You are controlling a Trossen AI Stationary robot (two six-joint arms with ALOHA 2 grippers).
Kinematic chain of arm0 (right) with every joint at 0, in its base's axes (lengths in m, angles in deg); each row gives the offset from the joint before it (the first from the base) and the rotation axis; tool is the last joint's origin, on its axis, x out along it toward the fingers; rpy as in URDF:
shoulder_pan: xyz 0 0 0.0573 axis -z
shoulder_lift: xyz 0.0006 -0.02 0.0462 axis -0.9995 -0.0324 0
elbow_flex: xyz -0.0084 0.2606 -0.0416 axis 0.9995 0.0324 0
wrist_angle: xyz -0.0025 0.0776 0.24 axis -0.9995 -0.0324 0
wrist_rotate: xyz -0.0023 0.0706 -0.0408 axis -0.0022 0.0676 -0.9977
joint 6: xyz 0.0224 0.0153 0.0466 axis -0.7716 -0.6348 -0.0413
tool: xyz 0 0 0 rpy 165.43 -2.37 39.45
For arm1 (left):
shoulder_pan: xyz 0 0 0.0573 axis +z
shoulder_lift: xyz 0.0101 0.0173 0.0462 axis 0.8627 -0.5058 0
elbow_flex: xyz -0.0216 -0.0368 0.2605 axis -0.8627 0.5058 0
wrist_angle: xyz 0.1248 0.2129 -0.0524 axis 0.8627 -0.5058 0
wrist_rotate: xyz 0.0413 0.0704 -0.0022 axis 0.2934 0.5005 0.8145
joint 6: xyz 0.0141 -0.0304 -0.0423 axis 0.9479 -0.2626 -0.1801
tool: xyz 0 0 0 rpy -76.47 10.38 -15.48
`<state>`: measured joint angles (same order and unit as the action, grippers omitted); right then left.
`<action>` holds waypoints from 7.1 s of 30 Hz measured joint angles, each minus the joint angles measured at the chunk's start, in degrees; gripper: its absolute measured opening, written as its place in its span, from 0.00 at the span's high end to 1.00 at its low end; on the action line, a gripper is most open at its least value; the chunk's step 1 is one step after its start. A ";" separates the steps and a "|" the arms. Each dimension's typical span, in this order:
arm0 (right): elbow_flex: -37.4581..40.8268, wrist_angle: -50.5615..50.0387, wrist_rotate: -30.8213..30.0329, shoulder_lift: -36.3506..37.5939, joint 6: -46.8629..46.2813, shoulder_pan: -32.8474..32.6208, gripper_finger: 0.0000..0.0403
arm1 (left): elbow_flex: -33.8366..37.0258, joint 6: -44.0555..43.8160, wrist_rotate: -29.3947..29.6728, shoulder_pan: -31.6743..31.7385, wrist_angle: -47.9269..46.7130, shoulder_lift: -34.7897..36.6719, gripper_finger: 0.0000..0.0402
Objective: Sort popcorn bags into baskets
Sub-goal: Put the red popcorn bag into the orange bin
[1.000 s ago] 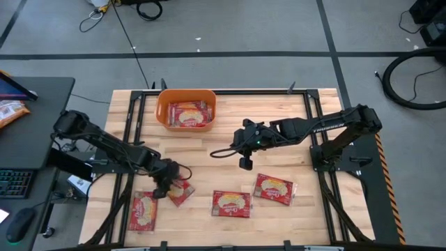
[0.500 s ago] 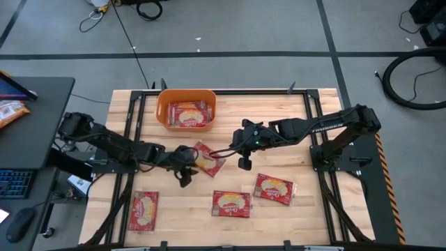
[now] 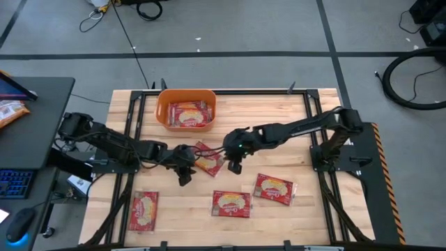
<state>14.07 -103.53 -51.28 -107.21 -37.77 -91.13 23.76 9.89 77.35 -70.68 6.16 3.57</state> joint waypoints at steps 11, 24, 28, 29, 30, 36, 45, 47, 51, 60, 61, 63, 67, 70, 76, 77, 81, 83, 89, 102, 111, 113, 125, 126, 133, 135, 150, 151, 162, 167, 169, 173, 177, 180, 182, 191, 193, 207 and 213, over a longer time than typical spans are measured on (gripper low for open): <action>0.02 4.10 4.55 -9.78 -5.81 2.16 0.51 | 0.02 1.98 4.70 3.36 -8.54 0.00 0.59; 0.00 7.67 1.21 -14.23 -1.93 3.46 0.30 | 0.04 3.60 5.02 3.83 -8.83 -0.17 0.59; 0.00 10.06 1.31 -16.48 -0.96 3.01 0.33 | 0.04 3.52 4.87 3.82 -8.77 -0.17 0.59; 0.00 10.37 1.06 -17.04 -0.95 2.80 0.34 | 0.04 3.29 4.85 3.81 -8.79 -0.17 0.59; 0.00 10.50 0.85 -17.52 -1.15 2.66 0.36 | 0.04 3.18 4.81 3.81 -8.81 -0.17 0.59; -0.13 10.84 -0.42 -18.59 -2.54 2.06 0.45 | 0.04 2.79 3.51 3.81 -8.79 -0.17 0.59; -0.07 11.26 -2.15 -18.83 -1.33 2.12 0.79 | 0.07 0.09 0.86 4.27 -8.90 0.08 0.59; -0.07 10.88 -2.01 -18.70 -1.26 2.20 0.87 | 0.07 0.01 -3.24 5.00 -9.87 1.56 0.59; 0.00 7.78 -0.97 -16.96 0.96 2.31 0.98 | -0.82 0.01 -10.32 6.22 -14.60 5.39 0.59; 0.07 -2.23 -6.58 -8.71 15.98 1.39 0.98 | -3.43 -6.76 -11.05 8.84 -17.05 14.28 0.58; 0.07 -2.90 -7.53 -7.72 17.25 1.29 0.98 | -3.43 -8.64 -10.53 9.54 -17.10 14.66 0.58; 0.07 -3.94 -9.08 -5.78 19.33 1.18 0.98 | -3.41 -10.56 -10.41 10.77 -16.67 15.40 0.57; 0.07 -5.04 -11.71 -2.33 21.97 0.84 0.98 | -3.41 -11.12 -11.66 12.33 -12.98 15.66 0.50; 0.07 -5.61 -12.66 0.06 23.34 0.70 0.98 | -3.43 -11.80 -11.74 13.35 -9.96 15.67 0.43; 0.07 -6.55 -15.17 4.06 24.35 0.72 0.98 | -3.43 -11.90 -11.72 15.40 -7.04 15.65 0.33; 0.07 -6.52 -15.31 4.64 24.57 0.72 0.98 | -3.43 -11.90 -11.72 15.65 -6.63 15.65 0.33; 0.07 -6.18 -16.53 6.47 24.86 0.70 0.98 | -3.43 -11.90 -11.71 16.69 -4.03 15.65 0.32; 0.07 -5.58 -16.60 7.06 24.73 0.73 0.98 | -3.43 -11.92 -11.72 17.01 -1.89 15.65 0.33; 0.04 -2.60 -16.62 7.52 24.24 0.72 0.98 | -3.43 -12.27 -11.75 17.34 2.39 15.65 0.44; 0.04 3.97 -16.01 7.67 23.46 0.79 0.90 | -3.41 -13.39 -13.08 18.06 4.47 15.63 0.87; 0.00 3.47 -18.85 14.64 21.82 2.61 0.72 | -3.34 -10.73 -17.63 26.88 5.13 20.15 0.93; 0.00 2.86 -20.53 16.93 22.15 2.74 0.70 | -3.34 -9.60 -18.79 29.81 4.24 21.84 0.91; -0.04 0.58 -24.40 22.83 21.49 2.62 0.69 | -3.37 -1.50 -30.87 49.65 2.73 22.53 0.93; -0.04 0.50 -24.37 22.60 20.77 2.47 0.69 | -3.37 -1.14 -31.51 51.09 2.75 22.30 0.93; -0.02 0.02 -23.98 20.78 17.40 0.62 0.69 | -3.37 2.71 -35.22 57.52 2.82 19.09 0.93; -0.07 -0.09 -23.95 20.45 16.33 0.17 0.69 | -3.37 4.37 -35.09 58.01 2.78 17.32 0.93; -0.02 -0.19 -24.40 18.56 10.62 -4.02 0.70 | -3.37 9.73 -27.03 58.26 5.19 5.73 0.90; -0.02 -0.16 -24.40 18.56 10.60 -4.04 0.70 | -3.39 10.16 -25.81 58.26 5.33 5.75 0.89; -0.02 -0.28 -25.06 18.56 8.64 -4.06 0.70 | -3.39 12.62 -20.54 57.78 5.22 5.86 0.64; -0.02 -0.28 -25.06 18.56 8.09 -4.08 0.70 | -3.39 12.77 -17.30 57.78 5.47 6.03 0.53; -0.02 -0.29 -25.03 18.56 8.05 -4.15 0.70 | -3.39 12.89 -15.70 57.80 5.40 6.40 0.50; -0.02 -0.31 -25.02 18.56 8.05 -4.17 0.70 | -3.39 15.64 -11.89 57.80 5.51 8.45 0.48; -0.02 -0.33 -25.01 18.57 8.09 -4.17 0.70 | -3.39 18.35 -7.35 57.82 6.18 11.70 0.47; -0.02 -0.37 -25.01 18.58 8.11 -4.17 0.70 | -3.39 20.39 -5.47 57.82 8.23 14.68 0.47; -0.02 -0.37 -25.01 18.58 8.16 -4.17 0.70 | -3.39 21.49 -5.14 57.82 9.84 16.68 0.47; -0.02 -0.42 -25.01 18.61 9.77 -4.06 0.70 | -3.39 19.67 -11.42 56.26 11.62 23.81 0.47; -0.02 -0.42 -25.01 18.61 10.91 -3.98 0.70 | -3.39 19.09 -17.20 54.12 10.36 25.18 0.48; -0.02 -0.39 -24.04 18.61 12.70 1.21 0.70 | -3.39 16.60 -11.49 25.99 -2.03 29.23 0.48; -0.02 -0.42 -14.98 18.61 12.75 3.64 0.70 | -3.39 13.57 -6.49 19.61 -6.29 29.14 0.48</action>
<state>14.05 -103.94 -66.26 -88.61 -25.02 -87.49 20.37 23.47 70.86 -51.07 -0.14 32.70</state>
